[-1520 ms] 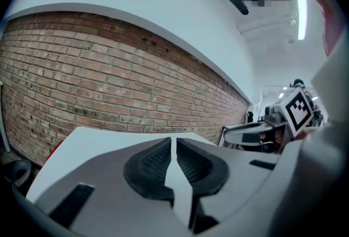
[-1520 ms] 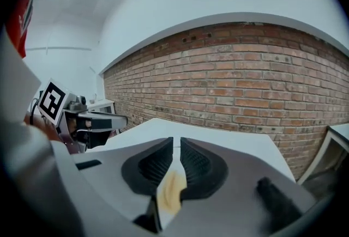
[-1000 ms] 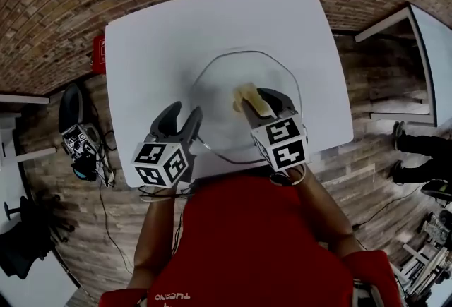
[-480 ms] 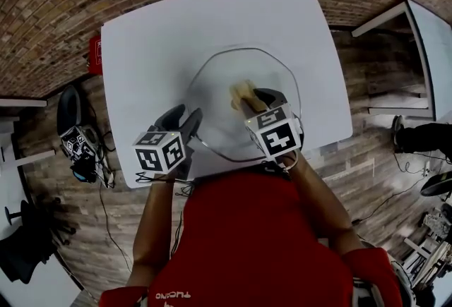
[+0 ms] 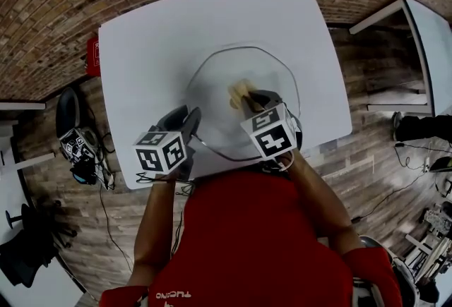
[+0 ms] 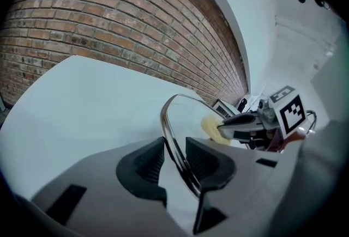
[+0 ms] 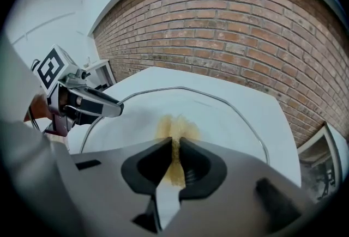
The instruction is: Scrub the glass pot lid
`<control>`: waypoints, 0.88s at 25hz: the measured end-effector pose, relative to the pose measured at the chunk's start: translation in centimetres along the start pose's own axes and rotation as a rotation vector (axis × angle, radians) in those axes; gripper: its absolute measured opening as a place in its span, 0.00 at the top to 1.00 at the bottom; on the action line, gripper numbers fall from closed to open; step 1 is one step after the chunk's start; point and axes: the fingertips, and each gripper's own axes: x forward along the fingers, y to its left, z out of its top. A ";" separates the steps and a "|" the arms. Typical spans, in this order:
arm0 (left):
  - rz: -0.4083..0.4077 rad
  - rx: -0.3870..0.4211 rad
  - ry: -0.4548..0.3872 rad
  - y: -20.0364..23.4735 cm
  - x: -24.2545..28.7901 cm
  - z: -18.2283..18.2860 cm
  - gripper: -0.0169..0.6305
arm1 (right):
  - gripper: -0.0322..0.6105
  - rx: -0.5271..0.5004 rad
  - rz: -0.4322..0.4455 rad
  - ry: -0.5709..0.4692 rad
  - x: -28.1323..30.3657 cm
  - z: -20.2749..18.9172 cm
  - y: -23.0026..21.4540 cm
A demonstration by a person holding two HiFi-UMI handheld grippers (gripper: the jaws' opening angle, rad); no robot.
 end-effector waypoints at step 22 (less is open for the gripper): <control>0.013 0.021 0.036 0.0 0.1 0.2 0.77 | 0.87 0.036 0.022 -0.183 4.3 10.5 2.5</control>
